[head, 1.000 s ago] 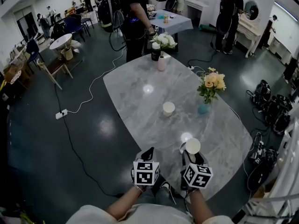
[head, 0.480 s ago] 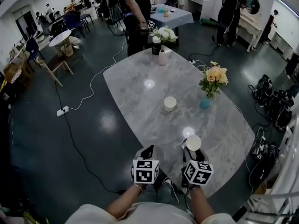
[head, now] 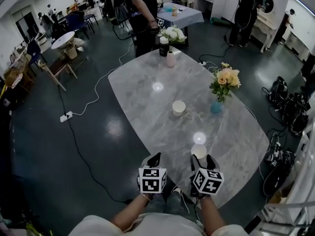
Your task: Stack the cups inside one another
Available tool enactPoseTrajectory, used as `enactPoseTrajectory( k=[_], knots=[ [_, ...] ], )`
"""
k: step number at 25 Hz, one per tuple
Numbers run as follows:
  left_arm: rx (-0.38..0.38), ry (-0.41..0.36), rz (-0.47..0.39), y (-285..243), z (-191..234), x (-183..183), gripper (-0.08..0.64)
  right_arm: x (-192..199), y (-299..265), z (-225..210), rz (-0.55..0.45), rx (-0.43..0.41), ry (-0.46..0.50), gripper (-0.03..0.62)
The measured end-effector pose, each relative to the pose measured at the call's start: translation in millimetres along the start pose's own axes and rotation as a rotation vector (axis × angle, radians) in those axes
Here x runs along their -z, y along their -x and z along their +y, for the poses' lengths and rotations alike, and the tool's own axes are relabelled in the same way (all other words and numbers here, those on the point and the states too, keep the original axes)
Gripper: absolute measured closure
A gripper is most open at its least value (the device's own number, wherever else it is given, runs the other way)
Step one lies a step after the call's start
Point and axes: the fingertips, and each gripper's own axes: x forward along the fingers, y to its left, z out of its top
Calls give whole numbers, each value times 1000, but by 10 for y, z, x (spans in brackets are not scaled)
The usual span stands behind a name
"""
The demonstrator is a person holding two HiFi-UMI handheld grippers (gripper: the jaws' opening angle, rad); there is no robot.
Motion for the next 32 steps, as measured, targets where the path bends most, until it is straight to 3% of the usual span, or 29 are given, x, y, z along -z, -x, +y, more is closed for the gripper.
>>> enactPoseTrajectory(
  k=[23,27,32],
  knots=[
    [6,13,-8,-103,-88,-122,565,-225,60,-157,-33,34,-18,347],
    [10,0,-8,-126,-133,-148,565,-308,125,-279,-72,71,-34,460],
    [17,-20,8,-215,-236,-178,565,-385,164,-447,-86,78,-66,536]
  ],
)
